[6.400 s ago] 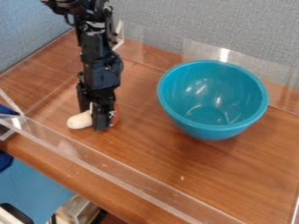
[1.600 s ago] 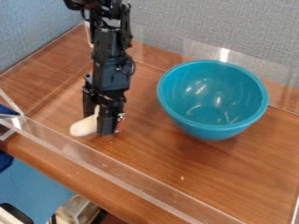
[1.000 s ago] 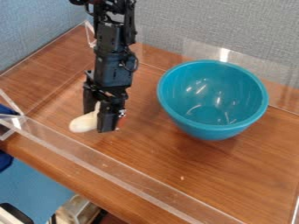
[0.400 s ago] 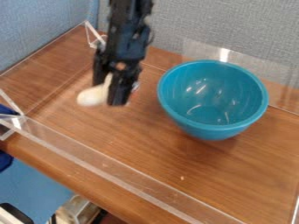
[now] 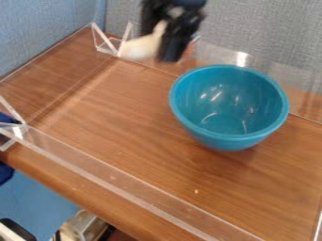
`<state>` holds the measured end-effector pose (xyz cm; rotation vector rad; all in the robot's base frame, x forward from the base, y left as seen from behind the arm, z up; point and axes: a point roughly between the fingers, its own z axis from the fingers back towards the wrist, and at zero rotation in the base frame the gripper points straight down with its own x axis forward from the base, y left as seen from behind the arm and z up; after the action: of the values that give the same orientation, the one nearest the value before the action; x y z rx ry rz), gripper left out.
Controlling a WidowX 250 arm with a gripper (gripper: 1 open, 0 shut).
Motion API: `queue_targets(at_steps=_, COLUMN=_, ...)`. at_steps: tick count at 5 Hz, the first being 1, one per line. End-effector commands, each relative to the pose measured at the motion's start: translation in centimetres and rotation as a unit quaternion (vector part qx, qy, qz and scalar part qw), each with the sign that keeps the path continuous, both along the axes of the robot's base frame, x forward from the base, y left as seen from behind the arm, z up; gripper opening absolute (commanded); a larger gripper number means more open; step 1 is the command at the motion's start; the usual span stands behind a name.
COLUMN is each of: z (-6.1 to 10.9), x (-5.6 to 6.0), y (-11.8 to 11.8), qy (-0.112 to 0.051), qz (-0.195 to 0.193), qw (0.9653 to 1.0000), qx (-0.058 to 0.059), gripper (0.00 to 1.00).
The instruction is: Put the mushroom in the blue bowl
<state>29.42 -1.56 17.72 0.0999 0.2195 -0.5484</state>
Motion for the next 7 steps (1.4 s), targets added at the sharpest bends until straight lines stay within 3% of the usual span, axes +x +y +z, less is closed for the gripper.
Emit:
queue_targets(at_steps=1, z=0.3, x=1.9, y=-2.3, qy=-0.020, qz=-0.022, qw=0.9996, qx=-0.001, gripper=0.00)
queue_targets(at_steps=2, z=-0.9, x=2.5, y=-5.5, qy=-0.007, qz=-0.058, qw=0.9983, qx=0.003, gripper=0.00)
queue_targets(at_steps=3, z=-2.2, x=3.6, y=-6.4, qy=0.003, qz=-0.061, qw=0.9981, qx=0.004, gripper=0.00)
queue_targets(at_steps=5, z=-3.2, x=5.5, y=-3.2, qy=0.005, qz=-0.039, qw=0.9992, qx=0.000, gripper=0.00)
queue_targets(at_steps=7, z=-4.4, x=6.7, y=-2.0, qy=0.006, qz=-0.035, qw=0.9994, qx=-0.003, gripper=0.00)
